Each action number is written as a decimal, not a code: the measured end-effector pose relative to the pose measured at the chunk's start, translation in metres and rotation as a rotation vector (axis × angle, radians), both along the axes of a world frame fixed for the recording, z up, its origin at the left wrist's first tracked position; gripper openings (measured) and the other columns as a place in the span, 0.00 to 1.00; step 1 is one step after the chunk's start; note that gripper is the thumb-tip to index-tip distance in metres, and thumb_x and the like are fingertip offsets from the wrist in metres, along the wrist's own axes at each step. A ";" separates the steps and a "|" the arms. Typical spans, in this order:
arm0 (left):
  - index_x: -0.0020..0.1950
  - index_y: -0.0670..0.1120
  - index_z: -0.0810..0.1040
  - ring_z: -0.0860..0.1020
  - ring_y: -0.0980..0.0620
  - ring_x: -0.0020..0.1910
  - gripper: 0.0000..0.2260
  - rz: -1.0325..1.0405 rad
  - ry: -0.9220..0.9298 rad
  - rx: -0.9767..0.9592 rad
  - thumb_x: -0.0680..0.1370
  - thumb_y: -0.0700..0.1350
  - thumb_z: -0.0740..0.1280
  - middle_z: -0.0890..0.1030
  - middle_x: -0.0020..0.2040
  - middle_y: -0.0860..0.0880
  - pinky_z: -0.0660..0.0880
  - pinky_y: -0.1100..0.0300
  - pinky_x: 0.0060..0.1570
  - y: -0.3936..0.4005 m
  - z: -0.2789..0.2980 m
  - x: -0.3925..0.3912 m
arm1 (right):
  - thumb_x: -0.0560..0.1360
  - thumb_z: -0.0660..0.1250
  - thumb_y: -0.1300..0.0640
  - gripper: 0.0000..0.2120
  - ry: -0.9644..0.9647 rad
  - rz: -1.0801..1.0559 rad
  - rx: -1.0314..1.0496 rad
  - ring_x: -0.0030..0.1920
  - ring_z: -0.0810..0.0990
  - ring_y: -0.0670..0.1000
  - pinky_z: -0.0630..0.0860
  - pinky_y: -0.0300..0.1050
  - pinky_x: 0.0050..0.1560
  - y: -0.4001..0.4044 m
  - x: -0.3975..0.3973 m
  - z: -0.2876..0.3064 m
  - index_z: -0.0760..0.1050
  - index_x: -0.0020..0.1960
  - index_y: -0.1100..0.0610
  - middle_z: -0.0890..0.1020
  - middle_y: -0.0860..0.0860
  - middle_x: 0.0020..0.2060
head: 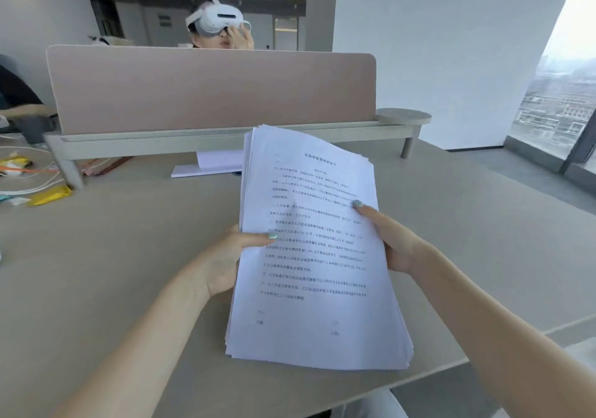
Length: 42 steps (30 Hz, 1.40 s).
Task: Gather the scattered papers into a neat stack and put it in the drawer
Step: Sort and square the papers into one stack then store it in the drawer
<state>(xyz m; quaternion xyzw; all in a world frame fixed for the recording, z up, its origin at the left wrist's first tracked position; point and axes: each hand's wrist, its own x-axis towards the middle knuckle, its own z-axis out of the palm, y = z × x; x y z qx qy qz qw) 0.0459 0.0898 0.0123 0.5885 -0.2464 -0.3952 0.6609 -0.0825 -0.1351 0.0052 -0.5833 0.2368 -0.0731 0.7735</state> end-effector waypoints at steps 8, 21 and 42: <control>0.44 0.50 0.78 0.83 0.60 0.35 0.13 0.282 -0.346 -0.231 0.75 0.31 0.64 0.84 0.34 0.59 0.80 0.63 0.39 -0.025 0.065 0.000 | 0.74 0.65 0.61 0.11 -0.429 -0.157 -0.165 0.44 0.86 0.51 0.83 0.46 0.41 0.008 -0.011 0.101 0.78 0.56 0.56 0.86 0.51 0.46; 0.48 0.56 0.77 0.79 0.59 0.44 0.03 0.421 -0.344 -0.173 0.76 0.52 0.66 0.79 0.42 0.62 0.72 0.72 0.34 -0.047 0.026 -0.021 | 0.71 0.70 0.49 0.08 -0.231 -0.260 -0.305 0.49 0.85 0.54 0.79 0.55 0.55 0.012 -0.018 0.049 0.81 0.47 0.52 0.86 0.54 0.50; 0.42 0.59 0.79 0.79 0.67 0.42 0.02 0.343 -0.548 -0.254 0.74 0.52 0.68 0.81 0.42 0.63 0.74 0.66 0.49 -0.040 0.054 -0.032 | 0.74 0.66 0.47 0.11 -0.424 -0.274 -0.239 0.48 0.85 0.50 0.79 0.48 0.49 0.024 -0.048 0.067 0.80 0.50 0.51 0.86 0.48 0.47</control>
